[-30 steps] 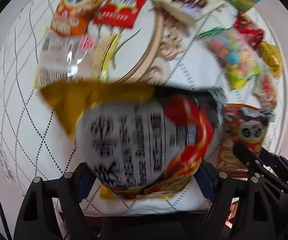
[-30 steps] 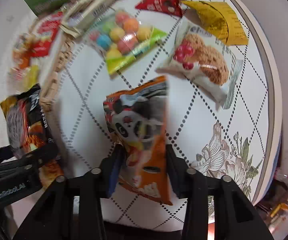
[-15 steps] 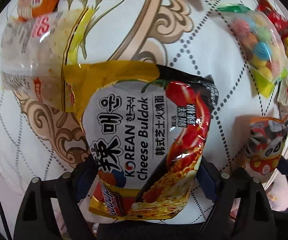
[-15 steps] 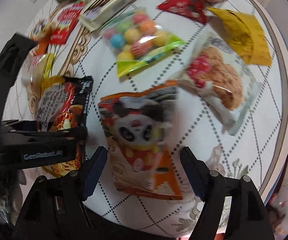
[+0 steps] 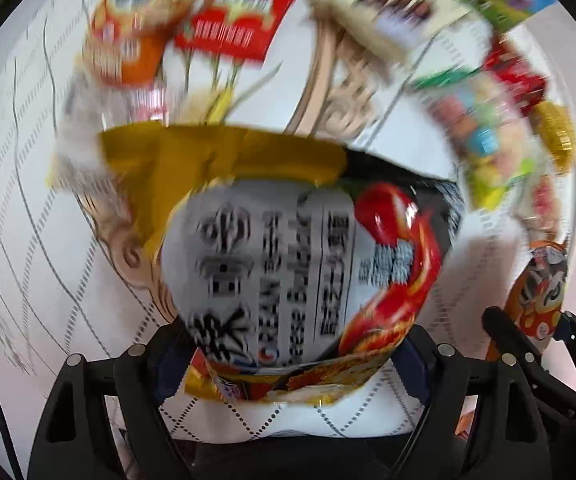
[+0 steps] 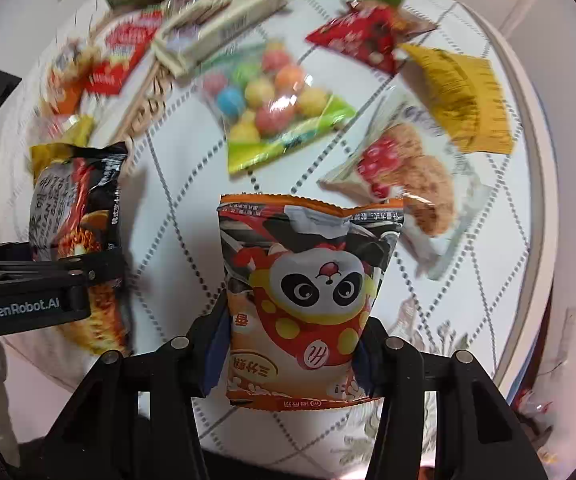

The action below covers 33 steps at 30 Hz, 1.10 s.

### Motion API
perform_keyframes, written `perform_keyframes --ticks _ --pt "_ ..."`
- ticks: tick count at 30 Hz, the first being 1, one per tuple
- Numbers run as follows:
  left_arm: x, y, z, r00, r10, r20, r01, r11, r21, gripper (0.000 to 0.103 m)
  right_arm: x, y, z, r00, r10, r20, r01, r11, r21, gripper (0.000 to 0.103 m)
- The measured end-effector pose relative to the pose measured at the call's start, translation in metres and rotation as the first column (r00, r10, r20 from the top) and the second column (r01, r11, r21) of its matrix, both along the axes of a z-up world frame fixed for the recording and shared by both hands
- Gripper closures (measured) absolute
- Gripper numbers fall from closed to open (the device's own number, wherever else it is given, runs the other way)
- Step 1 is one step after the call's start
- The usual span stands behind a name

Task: Organize snacks
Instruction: 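Carry both packs into the cardboard box and open both tools to release them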

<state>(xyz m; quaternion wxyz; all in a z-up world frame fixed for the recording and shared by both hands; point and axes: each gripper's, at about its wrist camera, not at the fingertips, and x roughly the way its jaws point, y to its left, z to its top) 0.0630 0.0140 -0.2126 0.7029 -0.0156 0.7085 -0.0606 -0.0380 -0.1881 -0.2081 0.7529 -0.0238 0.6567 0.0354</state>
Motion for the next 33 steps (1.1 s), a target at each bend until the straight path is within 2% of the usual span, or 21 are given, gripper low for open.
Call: perform_keyframes --ticks 6,10,12,15,16,18,19,22,25,28,30,33 --pt "0.013 -0.009 0.076 0.996 -0.027 0.087 0.033 0.997 -0.066 0.018 0.011 -0.013 0.047 0.998 -0.04 0.04 0.036 0.993 0.11 0.05" --pt "0.033 -0.01 0.142 0.985 -0.016 0.174 0.038 0.992 -0.124 0.018 0.048 -0.02 0.092 0.994 -0.066 0.09 0.048 0.982 0.185 0.05" --pt "0.044 -0.006 0.162 0.976 -0.019 0.217 0.051 0.988 -0.144 0.018 0.068 -0.017 0.113 0.989 -0.075 0.13 0.045 0.975 0.218 0.05" --pt "0.061 -0.008 0.204 0.963 -0.019 0.269 0.07 0.982 -0.178 0.018 0.082 -0.044 0.156 0.979 -0.084 0.186 0.036 0.968 0.25 0.05" --pt "0.073 -0.009 0.222 0.958 -0.015 0.287 0.073 0.979 -0.192 0.018 0.092 -0.048 0.168 0.975 -0.086 0.206 0.03 0.965 0.26 0.05" --pt "0.101 -0.014 0.24 0.951 -0.017 0.309 0.084 0.976 -0.202 0.018 0.11 -0.052 0.192 0.965 -0.094 0.247 0.024 0.962 0.273 0.05" --pt "0.129 -0.028 0.232 0.948 -0.02 0.318 0.087 0.976 -0.198 0.018 0.129 -0.054 0.201 0.957 -0.093 0.274 0.017 0.963 0.267 0.05" --pt "0.176 -0.049 0.242 0.934 -0.051 0.353 0.107 0.984 -0.141 0.018 0.17 -0.057 0.22 0.94 -0.084 0.33 0.0 0.969 0.246 0.05" --pt "0.22 -0.062 0.232 0.945 -0.082 0.316 0.122 0.987 -0.107 0.018 0.222 -0.058 0.224 0.932 -0.076 0.355 -0.007 0.974 0.227 0.05" --pt "0.264 -0.081 0.201 0.967 -0.092 0.237 0.114 0.99 -0.081 0.018 0.275 -0.057 0.208 0.944 -0.071 0.323 -0.006 0.973 0.231 0.05" --pt "0.292 -0.078 0.165 0.98 -0.085 0.182 0.1 0.992 -0.077 0.018 0.301 -0.057 0.195 0.953 -0.072 0.294 0.002 0.973 0.233 0.05" --pt "0.32 -0.076 0.121 0.994 -0.067 0.088 0.075 0.993 -0.091 0.018 0.345 -0.054 0.16 0.973 -0.065 0.223 0.014 0.975 0.222 0.05"
